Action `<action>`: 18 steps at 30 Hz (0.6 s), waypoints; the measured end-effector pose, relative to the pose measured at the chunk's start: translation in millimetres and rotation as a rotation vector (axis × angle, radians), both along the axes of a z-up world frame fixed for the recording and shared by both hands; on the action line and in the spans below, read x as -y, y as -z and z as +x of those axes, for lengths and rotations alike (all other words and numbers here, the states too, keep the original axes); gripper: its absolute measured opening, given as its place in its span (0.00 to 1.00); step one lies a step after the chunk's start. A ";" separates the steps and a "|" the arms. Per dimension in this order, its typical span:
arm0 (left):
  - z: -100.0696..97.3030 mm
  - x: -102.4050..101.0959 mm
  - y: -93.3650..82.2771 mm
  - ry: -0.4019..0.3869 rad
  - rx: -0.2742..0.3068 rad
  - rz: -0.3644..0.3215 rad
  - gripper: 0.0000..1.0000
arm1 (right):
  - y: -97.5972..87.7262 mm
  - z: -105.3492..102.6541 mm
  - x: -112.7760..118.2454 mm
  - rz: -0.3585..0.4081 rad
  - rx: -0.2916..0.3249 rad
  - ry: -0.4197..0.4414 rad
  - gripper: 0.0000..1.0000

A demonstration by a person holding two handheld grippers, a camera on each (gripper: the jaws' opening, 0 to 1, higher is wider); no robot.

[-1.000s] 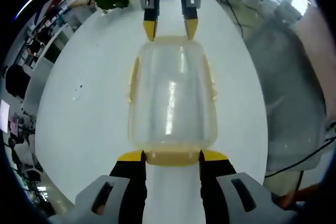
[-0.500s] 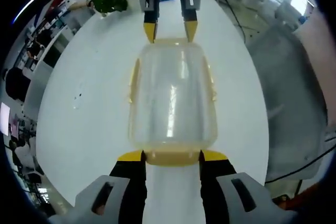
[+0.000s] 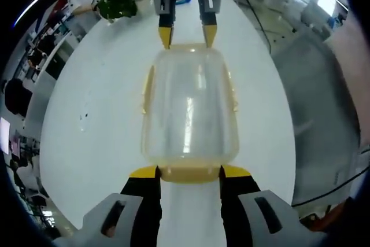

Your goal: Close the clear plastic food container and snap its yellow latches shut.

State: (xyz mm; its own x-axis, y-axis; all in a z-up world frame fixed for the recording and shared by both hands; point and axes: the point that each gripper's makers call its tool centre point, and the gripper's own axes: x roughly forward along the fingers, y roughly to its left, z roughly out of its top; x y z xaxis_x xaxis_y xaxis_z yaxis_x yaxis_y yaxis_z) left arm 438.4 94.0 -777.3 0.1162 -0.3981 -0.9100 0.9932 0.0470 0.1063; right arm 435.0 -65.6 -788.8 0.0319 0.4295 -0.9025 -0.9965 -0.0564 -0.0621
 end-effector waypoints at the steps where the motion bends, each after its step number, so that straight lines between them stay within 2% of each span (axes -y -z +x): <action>1: 0.1 1.3 0.0 0.001 0.001 0.000 0.37 | 0.1 0.0 1.7 -0.003 0.001 0.000 0.36; 18: -1.8 21.1 3.9 0.008 -0.006 -0.016 0.37 | 2.9 -2.2 22.3 -0.018 -0.005 0.001 0.36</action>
